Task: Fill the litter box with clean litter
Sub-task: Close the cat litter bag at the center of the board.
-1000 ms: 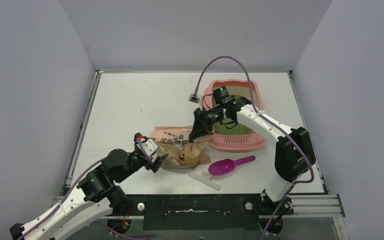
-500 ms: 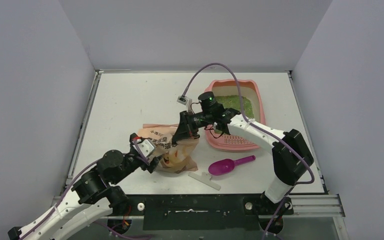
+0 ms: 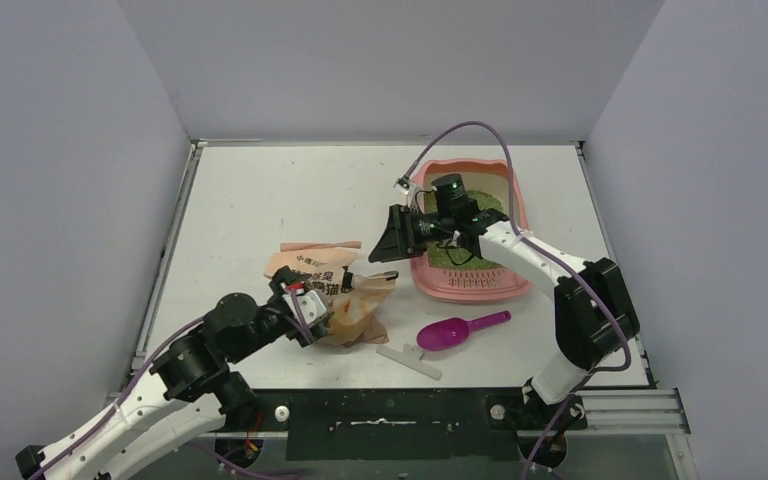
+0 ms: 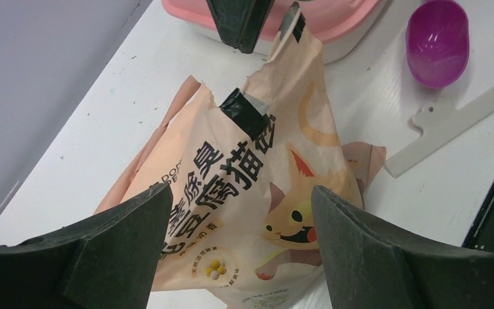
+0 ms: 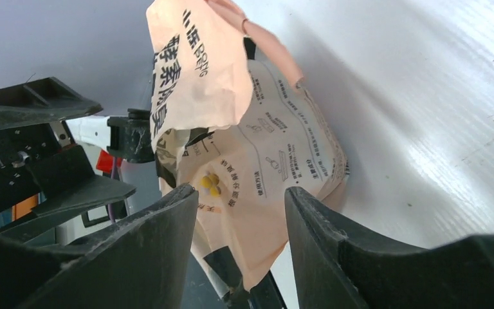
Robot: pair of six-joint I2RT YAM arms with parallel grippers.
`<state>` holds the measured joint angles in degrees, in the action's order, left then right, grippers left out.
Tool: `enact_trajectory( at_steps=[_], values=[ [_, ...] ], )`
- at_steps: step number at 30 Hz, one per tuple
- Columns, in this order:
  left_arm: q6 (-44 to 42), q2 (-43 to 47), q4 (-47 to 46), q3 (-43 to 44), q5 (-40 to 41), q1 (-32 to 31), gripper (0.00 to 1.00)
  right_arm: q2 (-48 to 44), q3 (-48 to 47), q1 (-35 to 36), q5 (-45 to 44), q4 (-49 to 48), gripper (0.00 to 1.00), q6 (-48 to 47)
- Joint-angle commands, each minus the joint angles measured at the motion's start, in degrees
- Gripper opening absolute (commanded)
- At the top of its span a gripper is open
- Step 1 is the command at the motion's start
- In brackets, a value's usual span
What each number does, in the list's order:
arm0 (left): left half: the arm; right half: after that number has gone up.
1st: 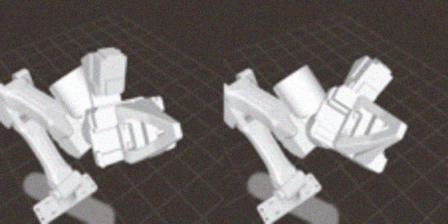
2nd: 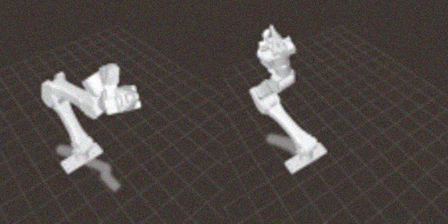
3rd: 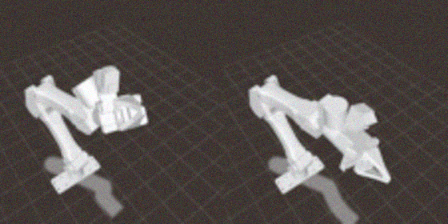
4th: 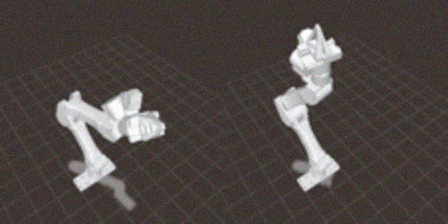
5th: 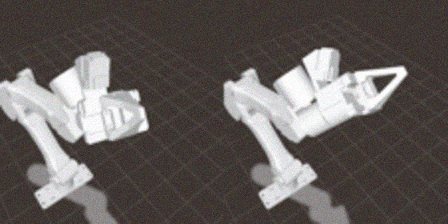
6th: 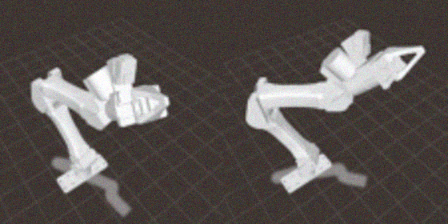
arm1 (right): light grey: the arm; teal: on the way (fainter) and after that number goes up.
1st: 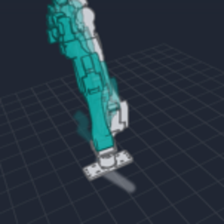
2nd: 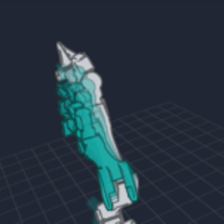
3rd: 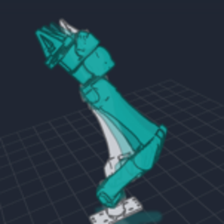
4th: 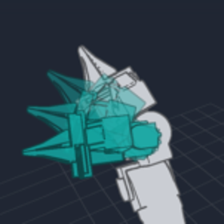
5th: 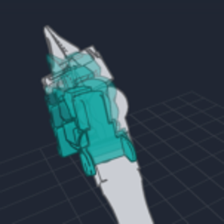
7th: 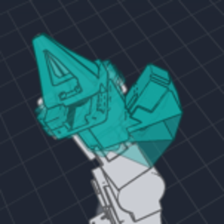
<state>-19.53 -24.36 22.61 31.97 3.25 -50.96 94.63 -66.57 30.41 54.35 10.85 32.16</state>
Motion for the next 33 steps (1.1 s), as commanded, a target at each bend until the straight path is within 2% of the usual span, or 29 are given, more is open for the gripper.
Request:
enact_trajectory(
  at_steps=[1,5,8,10,15,18,21,26,33],
  values=[
    [-8.2,-4.9,-4.0,2.6,-5.7,-0.1,0.78,-5.0,1.4,1.5,2.0,-0.9,0.53,-1.8],
    [-14.9,-9.9,-2.2,5.7,-8.4,-0.2,0.78,-10.3,1.2,1.7,-6.9,6.0,0.54,-8.7],
    [-17.9,-13.3,-3.2,6.5,-9.3,-0.2,0.79,-17.3,4.0,2.0,-15.7,5.2,0.55,-15.1],
    [-19.2,-15.1,-4.8,6.5,-9.4,-0.1,0.79,-23.3,9.7,2.4,-21.9,-0.4,0.56,-18.7],
    [-21.0,-20.3,-3.2,8.1,-9.2,0.6,0.75,-36.6,26.7,6.1,-24.6,-21.2,0.57,-30.9],
    [-20.2,-22.7,-1.1,9.1,-9.5,2.7,0.73,-40.8,31.8,13.0,-25.7,-24.4,0.57,-48.0],
    [-19.2,-24.1,-1.4,9.1,-12.1,5.7,0.71,-39.4,32.7,19.0,-28.5,-23.9,0.56,-57.8],
    [-18.5,-25.8,-0.1,9.9,-14.4,7.4,0.71,-33.6,29.3,25.6,-37.6,-20.9,0.52,-67.4],
    [-19.8,-28.9,6.4,12.8,-14.8,9.1,0.64,-26.7,26.5,27.0,-42.4,-20.6,0.50,-74.9]
  ],
)
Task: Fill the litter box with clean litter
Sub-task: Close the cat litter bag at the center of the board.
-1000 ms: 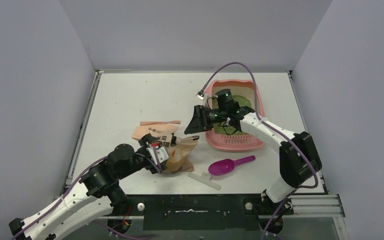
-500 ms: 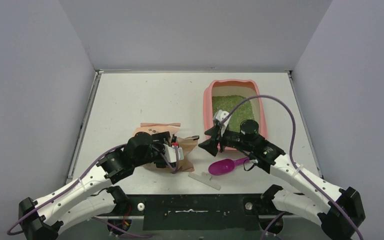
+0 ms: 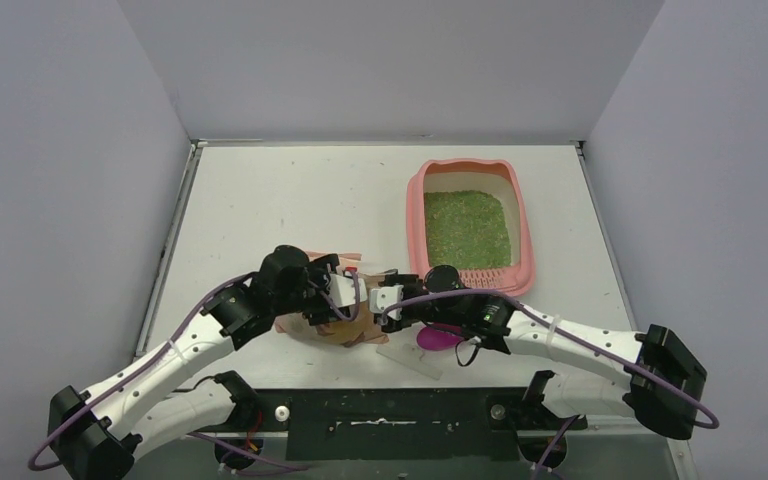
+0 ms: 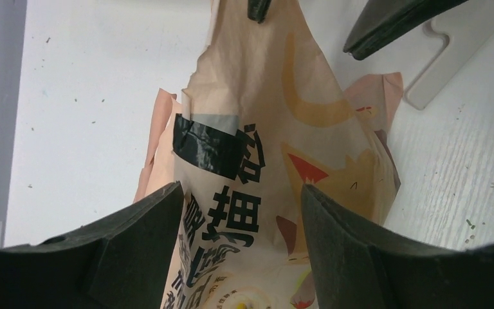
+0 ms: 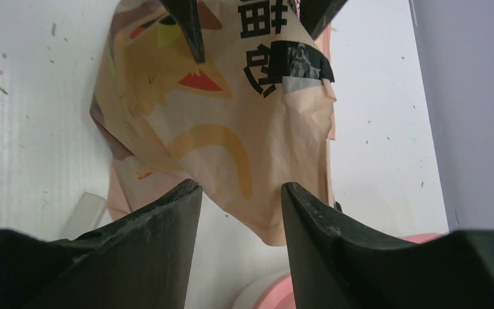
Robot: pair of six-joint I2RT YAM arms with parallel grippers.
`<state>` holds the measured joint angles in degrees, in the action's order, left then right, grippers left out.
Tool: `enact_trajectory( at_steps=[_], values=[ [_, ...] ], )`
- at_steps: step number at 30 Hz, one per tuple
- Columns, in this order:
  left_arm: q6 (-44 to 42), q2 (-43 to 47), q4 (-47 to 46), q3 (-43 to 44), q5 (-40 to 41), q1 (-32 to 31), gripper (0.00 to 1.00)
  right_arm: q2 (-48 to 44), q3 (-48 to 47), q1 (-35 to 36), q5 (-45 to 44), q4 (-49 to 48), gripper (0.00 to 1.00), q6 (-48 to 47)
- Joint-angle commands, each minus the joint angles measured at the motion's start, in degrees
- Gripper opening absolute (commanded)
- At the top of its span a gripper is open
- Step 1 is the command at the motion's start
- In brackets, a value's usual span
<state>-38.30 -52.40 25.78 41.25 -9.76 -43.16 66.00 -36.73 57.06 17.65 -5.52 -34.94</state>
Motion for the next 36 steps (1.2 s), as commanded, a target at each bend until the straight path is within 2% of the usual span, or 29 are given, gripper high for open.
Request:
enact_trajectory(
  at_steps=[1,9,11,16,18,20,23,27,28,30,31,36],
  values=[
    [-1.1,-1.1,3.5,3.7,-1.9,1.6,0.63,2.5,-3.0,0.3,-6.6,-5.5,0.51,-8.2],
    [-2.3,-3.8,8.2,6.2,-3.7,4.5,0.56,6.1,-4.1,0.2,-8.4,-7.1,0.54,-7.8],
    [-2.8,-4.8,9.6,6.9,-4.4,5.2,0.51,6.7,-4.5,0.0,-8.5,-7.4,0.54,-6.4],
    [-4.3,-6.1,11.8,8.1,-5.1,6.6,0.45,7.9,-7.1,-2.7,-4.4,-4.4,0.51,-0.9],
    [-4.3,-6.0,11.5,8.3,-5.2,6.7,0.40,8.1,-8.0,-3.5,-2.6,-2.8,0.39,-0.6],
    [-4.5,-6.0,11.5,8.6,-5.0,6.9,0.32,8.6,-9.1,-4.5,0.0,-1.1,0.19,-0.3],
    [-4.8,-6.0,11.6,8.8,-3.9,6.9,0.25,9.9,-11.7,-5.5,3.6,3.2,0.01,-0.1],
    [-4.8,-5.4,10.8,8.6,-3.2,7.0,0.20,10.4,-12.7,-5.8,5.4,5.3,0.00,-0.4],
    [-4.7,-5.4,10.6,8.6,-2.8,7.0,0.22,10.1,-12.6,-5.7,5.8,5.3,0.00,0.0],
    [-4.6,-5.2,10.3,8.5,-2.4,7.0,0.44,8.9,-12.2,-6.1,6.3,5.1,0.00,2.3],
    [-4.7,-5.0,9.8,8.3,-2.1,7.0,0.53,8.1,-11.9,-6.5,6.8,4.5,0.00,3.9],
    [-6.1,-6.8,8.0,8.7,-1.4,7.2,0.62,3.5,-8.5,-7.6,10.7,1.0,0.00,9.2]
  ],
)
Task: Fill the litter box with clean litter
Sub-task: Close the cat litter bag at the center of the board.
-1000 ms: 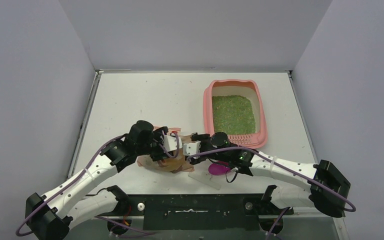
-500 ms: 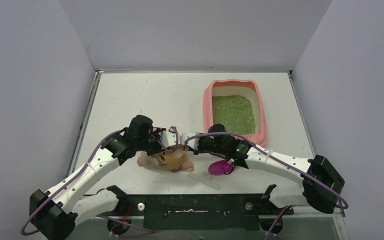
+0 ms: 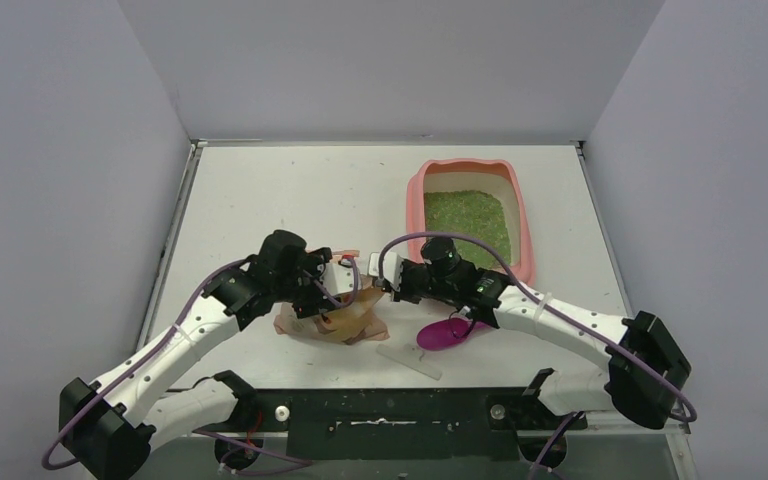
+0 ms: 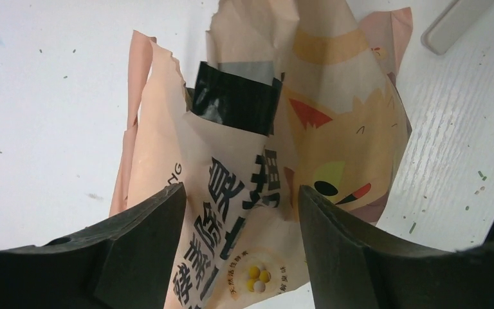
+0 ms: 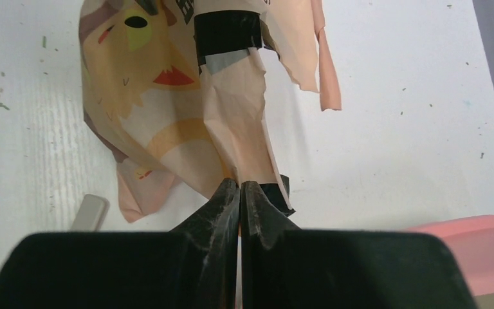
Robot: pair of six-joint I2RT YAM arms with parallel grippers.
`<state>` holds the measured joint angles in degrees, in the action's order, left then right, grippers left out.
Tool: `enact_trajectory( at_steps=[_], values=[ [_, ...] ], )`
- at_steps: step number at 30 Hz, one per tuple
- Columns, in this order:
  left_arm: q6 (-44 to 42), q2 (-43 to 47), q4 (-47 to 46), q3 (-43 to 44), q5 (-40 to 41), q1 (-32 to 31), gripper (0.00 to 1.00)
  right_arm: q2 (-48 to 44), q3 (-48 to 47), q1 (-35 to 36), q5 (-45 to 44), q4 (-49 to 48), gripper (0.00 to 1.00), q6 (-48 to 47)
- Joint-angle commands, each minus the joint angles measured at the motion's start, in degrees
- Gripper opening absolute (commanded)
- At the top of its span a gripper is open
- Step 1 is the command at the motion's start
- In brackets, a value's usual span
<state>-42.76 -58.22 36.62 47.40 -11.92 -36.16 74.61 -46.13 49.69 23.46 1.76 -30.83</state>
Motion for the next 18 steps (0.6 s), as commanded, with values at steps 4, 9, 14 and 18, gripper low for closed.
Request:
enact_trajectory(
  at_steps=[4,9,14,18],
  values=[
    [-1.6,-4.6,-2.1,4.3,-1.0,1.8,0.49,-8.0,4.2,-0.3,4.1,-10.0,0.00,7.6],
    [-0.5,-5.2,0.3,5.6,-1.0,2.4,0.15,-10.3,6.4,-0.3,2.4,-10.4,0.00,8.7],
    [0.0,-2.3,-0.4,3.5,1.2,2.5,0.00,-11.9,7.2,-0.4,-0.4,-9.3,0.00,9.5],
    [1.0,-0.4,-0.8,3.3,1.4,2.5,0.00,-12.7,7.0,0.1,-1.6,-8.1,0.20,9.3]
  ],
)
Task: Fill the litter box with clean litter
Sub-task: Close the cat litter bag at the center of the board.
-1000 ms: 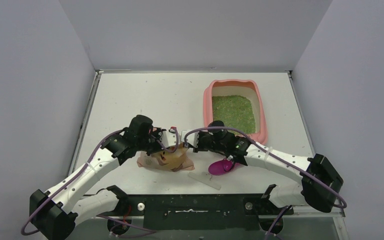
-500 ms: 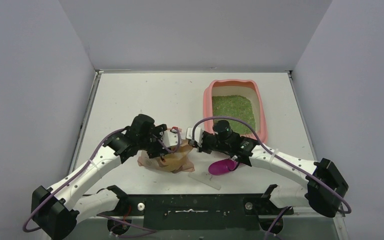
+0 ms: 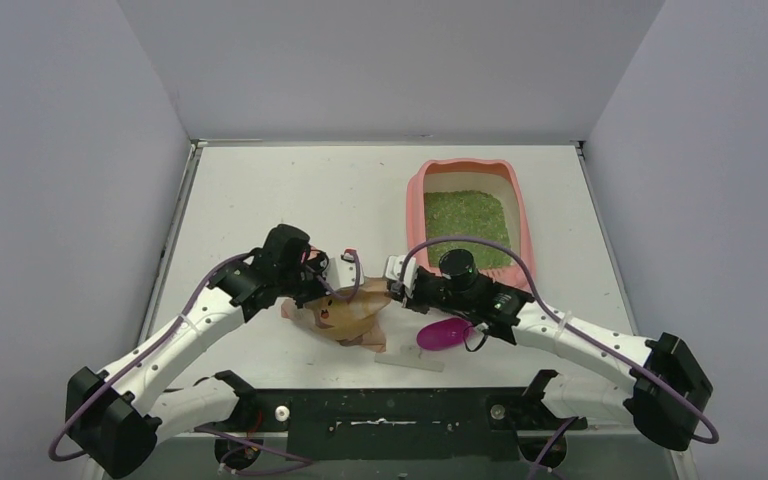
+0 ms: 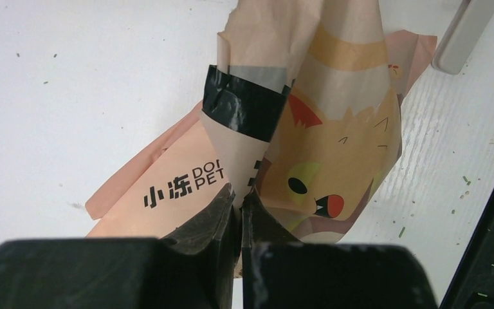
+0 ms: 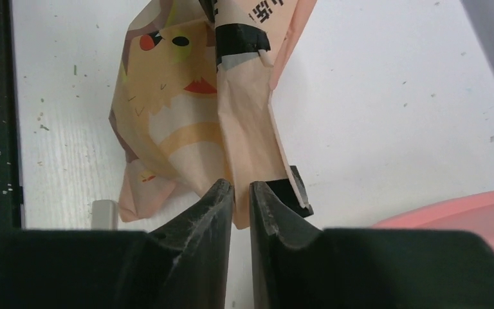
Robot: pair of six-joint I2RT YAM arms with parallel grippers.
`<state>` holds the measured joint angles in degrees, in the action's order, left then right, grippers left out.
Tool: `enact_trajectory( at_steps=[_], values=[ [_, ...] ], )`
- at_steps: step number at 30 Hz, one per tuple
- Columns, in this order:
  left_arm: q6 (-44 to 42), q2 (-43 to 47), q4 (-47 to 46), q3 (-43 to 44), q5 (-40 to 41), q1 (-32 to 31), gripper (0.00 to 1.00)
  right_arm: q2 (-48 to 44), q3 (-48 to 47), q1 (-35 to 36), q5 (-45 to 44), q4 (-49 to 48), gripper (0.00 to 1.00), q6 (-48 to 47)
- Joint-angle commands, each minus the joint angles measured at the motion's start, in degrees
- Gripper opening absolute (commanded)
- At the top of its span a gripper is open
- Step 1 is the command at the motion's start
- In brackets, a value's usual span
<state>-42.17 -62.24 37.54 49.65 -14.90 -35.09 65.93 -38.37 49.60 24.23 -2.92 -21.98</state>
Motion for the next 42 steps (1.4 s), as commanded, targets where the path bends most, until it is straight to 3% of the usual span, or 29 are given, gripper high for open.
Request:
enact_trajectory(
  at_steps=[1,3,4,16,19,25,28,32,35,38,42],
  values=[
    [0.7,3.9,-1.9,1.1,3.9,1.5,0.00,-4.1,-0.7,0.8,-2.3,-4.1,0.32,0.0],
    [1.2,3.7,-2.0,1.2,2.9,1.5,0.00,-3.8,-0.4,2.2,-3.1,-7.2,0.51,-0.6],
    [1.8,3.3,-1.6,1.4,2.5,1.5,0.00,-3.3,-0.5,2.9,-3.1,-8.9,0.53,-1.0],
    [3.9,2.5,-1.9,1.5,-1.3,2.4,0.00,9.9,-4.2,7.6,-3.3,-24.1,0.53,-10.1],
    [4.1,2.4,-2.0,1.4,-1.6,2.8,0.00,12.1,-5.3,7.8,-5.1,-22.8,0.47,-12.7],
    [4.7,2.9,-2.7,0.9,-1.8,3.5,0.00,12.7,-2.7,7.8,-9.7,-20.7,0.18,-13.0],
    [4.8,3.7,-4.0,-0.1,-1.4,3.6,0.30,12.8,-3.2,6.8,-8.4,-18.5,0.14,-10.1],
    [4.8,5.9,-6.4,-2.2,-0.1,3.6,0.60,12.3,-4.3,1.9,2.8,-20.4,0.06,2.6],
    [4.4,7.7,-8.2,-3.9,1.1,3.6,0.64,12.7,-5.0,-2.3,13.3,-25.8,0.03,14.8],
    [3.6,7.9,-9.5,-5.2,3.4,3.6,0.65,12.9,-7.8,-2.6,20.1,-25.2,0.06,19.8],
    [4.0,8.4,-10.3,-5.7,6.0,3.8,0.65,12.6,-10.0,-3.6,19.8,-21.4,0.34,23.6]
  ],
)
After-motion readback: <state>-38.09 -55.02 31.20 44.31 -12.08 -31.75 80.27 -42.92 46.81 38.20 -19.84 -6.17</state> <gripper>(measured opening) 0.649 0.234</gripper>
